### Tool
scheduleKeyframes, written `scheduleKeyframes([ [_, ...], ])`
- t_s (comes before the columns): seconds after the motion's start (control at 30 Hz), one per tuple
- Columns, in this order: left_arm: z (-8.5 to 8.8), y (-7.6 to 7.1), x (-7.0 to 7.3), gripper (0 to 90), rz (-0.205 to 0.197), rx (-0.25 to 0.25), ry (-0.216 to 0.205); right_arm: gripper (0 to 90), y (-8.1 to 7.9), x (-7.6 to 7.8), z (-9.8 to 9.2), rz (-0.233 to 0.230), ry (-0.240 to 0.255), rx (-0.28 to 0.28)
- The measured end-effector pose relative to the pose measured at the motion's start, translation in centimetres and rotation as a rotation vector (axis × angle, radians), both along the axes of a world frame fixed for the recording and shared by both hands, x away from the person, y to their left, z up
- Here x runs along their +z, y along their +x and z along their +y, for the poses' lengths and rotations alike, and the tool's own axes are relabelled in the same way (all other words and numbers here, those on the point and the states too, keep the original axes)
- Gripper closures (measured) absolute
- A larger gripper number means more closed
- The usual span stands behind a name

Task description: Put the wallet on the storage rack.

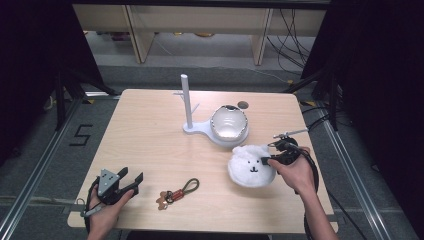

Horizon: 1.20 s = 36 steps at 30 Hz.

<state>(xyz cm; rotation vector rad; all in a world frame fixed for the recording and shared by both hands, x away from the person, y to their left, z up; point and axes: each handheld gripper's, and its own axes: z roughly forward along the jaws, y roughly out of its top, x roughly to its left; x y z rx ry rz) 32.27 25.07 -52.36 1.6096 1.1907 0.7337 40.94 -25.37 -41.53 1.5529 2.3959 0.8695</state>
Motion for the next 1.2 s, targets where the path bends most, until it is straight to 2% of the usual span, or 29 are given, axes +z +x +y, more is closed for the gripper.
scheduleKeyframes([
  [0.27,0.0,-0.1,0.1,36.7,0.005,0.002,0.015,76.2,0.2,2.4,0.6,-0.031,-0.011,-0.001],
  [0.3,0.0,-0.1,0.1,36.8,0.005,0.002,0.014,76.2,0.1,2.7,0.9,-0.012,-0.001,-0.022],
  [0.33,0.0,-0.1,0.1,36.8,0.005,0.003,0.014,76.2,0.3,2.8,0.7,-0.04,-0.015,0.004],
  [0.4,0.0,-0.1,0.1,36.8,0.005,0.004,0.011,76.2,0.5,3.2,0.9,-0.046,-0.015,0.008],
  [0.43,0.0,-0.1,0.1,36.8,0.005,0.003,0.011,76.2,0.5,3.4,0.9,-0.047,-0.013,0.007],
  [0.47,0.0,-0.1,0.1,36.8,0.005,0.004,0.01,76.2,0.5,3.6,1.2,-0.027,0.0,-0.008],
  [0.53,0.0,-0.1,0.1,36.8,0.004,0.005,0.009,76.2,0.7,3.8,1.1,-0.073,-0.024,0.001],
  [0.63,0.0,-0.1,0.1,36.8,0.005,0.008,0.004,76.2,0.8,4.4,1.5,-0.064,-0.018,-0.018],
  [0.67,0.0,-0.1,0.1,36.8,0.005,0.008,0.004,76.1,0.9,4.5,1.4,-0.087,-0.024,-0.004],
  [0.73,0.0,-0.1,0.1,36.8,0.005,0.007,0.007,76.2,1.1,4.9,1.4,-0.088,-0.032,0.007],
  [0.77,0.0,-0.1,0.1,36.8,0.005,0.006,0.007,76.2,1.0,5.0,1.6,-0.077,-0.019,-0.018],
  [0.8,0.0,-0.1,0.1,36.8,0.005,0.006,0.007,76.1,1.3,5.1,1.4,-0.095,-0.031,0.0],
  [0.9,0.0,-0.1,0.1,36.7,0.003,0.007,0.006,76.1,1.5,5.2,1.6,-0.09,-0.018,-0.02],
  [0.93,0.0,-0.2,0.1,36.8,0.004,0.007,0.008,76.1,1.6,5.3,1.5,-0.102,-0.025,-0.005],
  [0.97,0.0,-0.2,0.1,36.8,0.005,0.008,0.01,76.1,1.6,5.4,1.6,-0.084,-0.021,-0.022],
  [1.07,0.0,-0.2,0.1,36.8,0.004,0.005,0.012,76.1,2.0,5.4,1.5,-0.113,-0.028,0.0],
  [1.1,0.0,-0.2,0.1,36.8,0.004,0.006,0.012,76.1,1.9,5.6,1.7,-0.092,-0.02,-0.026],
  [1.2,0.0,-0.2,0.1,36.8,0.006,0.006,0.012,76.1,2.3,6.0,1.6,-0.112,-0.038,-0.005],
])
